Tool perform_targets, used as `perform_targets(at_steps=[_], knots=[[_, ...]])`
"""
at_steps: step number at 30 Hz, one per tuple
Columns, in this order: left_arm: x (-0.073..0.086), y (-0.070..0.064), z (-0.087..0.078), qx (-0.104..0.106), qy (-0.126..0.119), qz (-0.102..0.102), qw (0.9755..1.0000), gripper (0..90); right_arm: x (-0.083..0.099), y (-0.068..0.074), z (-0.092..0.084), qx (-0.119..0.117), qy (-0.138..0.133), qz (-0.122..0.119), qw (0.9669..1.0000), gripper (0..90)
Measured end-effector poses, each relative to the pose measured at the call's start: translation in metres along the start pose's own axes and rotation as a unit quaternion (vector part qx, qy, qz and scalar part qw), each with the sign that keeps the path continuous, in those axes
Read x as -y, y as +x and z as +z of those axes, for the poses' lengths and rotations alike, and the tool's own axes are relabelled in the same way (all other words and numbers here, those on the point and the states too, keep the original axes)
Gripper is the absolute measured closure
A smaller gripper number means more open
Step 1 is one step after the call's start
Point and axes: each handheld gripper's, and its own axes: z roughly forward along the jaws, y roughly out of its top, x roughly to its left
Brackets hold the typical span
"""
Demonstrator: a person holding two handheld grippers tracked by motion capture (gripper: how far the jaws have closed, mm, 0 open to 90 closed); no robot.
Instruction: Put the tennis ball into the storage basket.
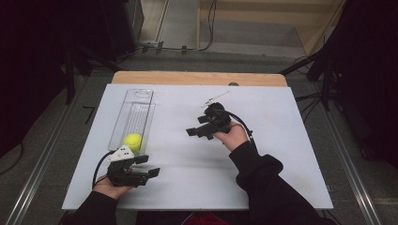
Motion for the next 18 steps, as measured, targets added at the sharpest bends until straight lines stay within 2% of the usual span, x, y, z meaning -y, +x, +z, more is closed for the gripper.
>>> perform_targets(at_steps=[10, 18], knots=[[0.000, 0.000, -0.001, 0.001, -0.002, 0.001, 1.0000, 27.0, 0.015, -0.005, -0.018, 0.010, -0.014, 0.008, 0.9998, 19.0], [0.000, -0.001, -0.001, 0.000, -0.003, -0.001, 1.0000, 27.1, 0.027, -0.009, -0.031, 0.014, -0.014, 0.014, 0.9997, 19.0]])
